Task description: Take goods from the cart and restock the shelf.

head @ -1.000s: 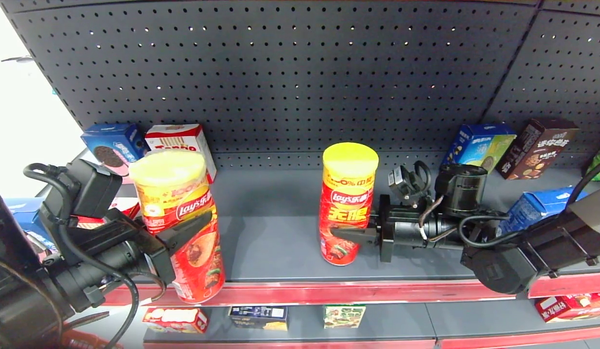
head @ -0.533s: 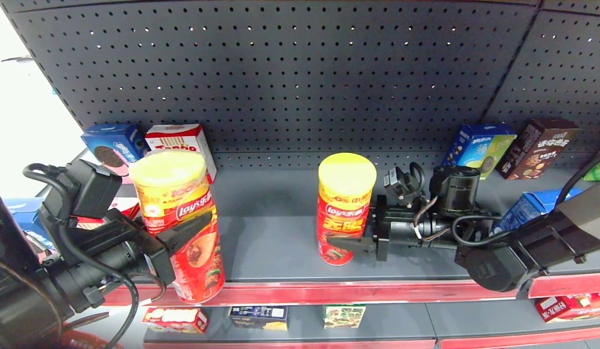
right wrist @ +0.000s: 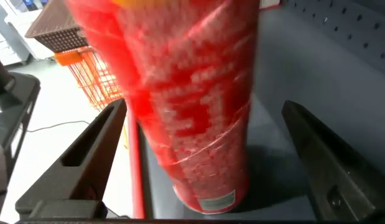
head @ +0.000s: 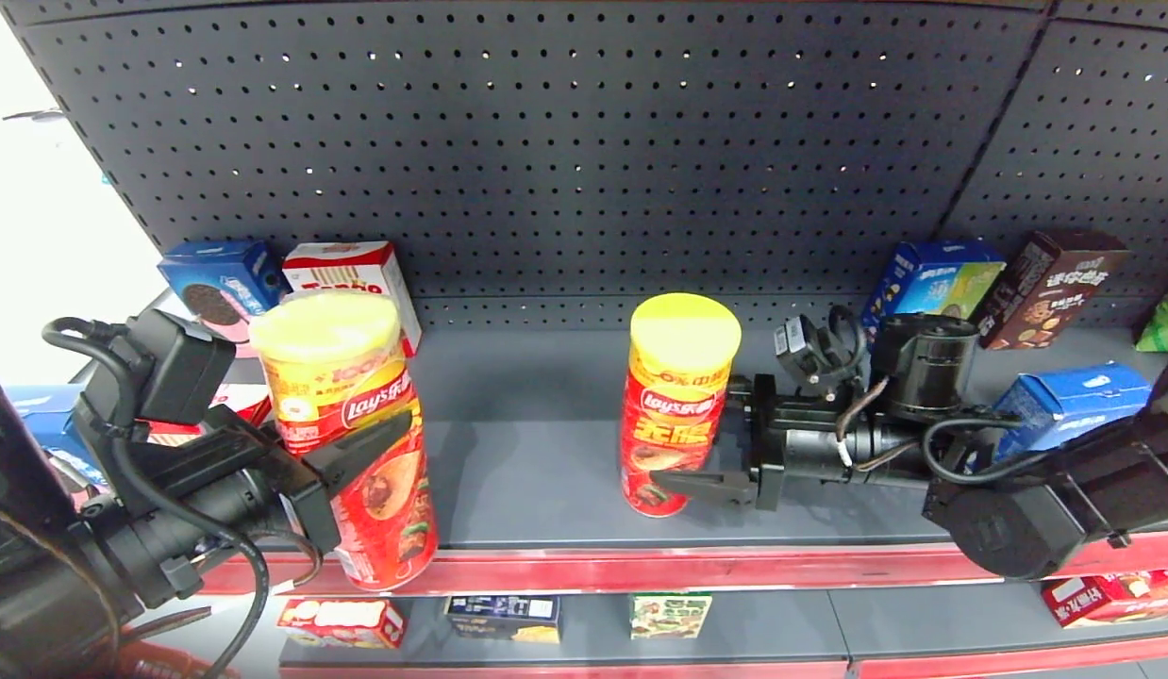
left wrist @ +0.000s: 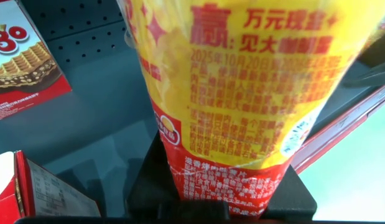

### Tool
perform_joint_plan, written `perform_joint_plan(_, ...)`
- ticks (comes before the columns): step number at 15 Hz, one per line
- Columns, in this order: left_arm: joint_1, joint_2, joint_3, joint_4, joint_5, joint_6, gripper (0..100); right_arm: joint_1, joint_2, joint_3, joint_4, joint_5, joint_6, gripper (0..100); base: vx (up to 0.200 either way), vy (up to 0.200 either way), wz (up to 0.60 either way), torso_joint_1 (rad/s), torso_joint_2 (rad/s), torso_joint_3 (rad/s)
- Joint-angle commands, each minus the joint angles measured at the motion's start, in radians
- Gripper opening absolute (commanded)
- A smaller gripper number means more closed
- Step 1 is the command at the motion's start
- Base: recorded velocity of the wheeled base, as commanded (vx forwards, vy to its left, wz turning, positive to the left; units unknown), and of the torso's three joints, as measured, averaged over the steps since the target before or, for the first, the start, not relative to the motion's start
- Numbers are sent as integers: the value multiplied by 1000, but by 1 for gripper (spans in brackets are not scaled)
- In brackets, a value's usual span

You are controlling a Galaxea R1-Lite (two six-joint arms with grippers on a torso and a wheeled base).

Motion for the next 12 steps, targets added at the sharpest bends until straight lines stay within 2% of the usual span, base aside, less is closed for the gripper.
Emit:
perform_joint_plan(1, 0, -1, 0, 0, 0, 0, 0, 1, -133, 38, 9, -38, 1, 100, 0, 0, 0, 0, 0, 0)
perform_joint_plan(5, -2, -13, 1, 0, 0, 0, 0, -6, -347, 176, 14, -133, 4, 100, 0, 0, 0, 0, 0, 0)
perform_joint_plan(8, -3, -16, -2, 0, -1, 0, 0, -46, -554, 224, 109, -257, 5, 100, 0, 0, 0, 0, 0, 0)
perform_joint_plan(10, -3, -16, -3, -2, -1, 0, 0, -55, -715, 268, 219, -433, 4, 100, 0, 0, 0, 0, 0, 0)
perform_joint_plan(12, -11, -16, -8, -2, -3, 2, 0, -55, -901, 394, 279, -602, 10, 100, 0, 0, 0, 0, 0, 0)
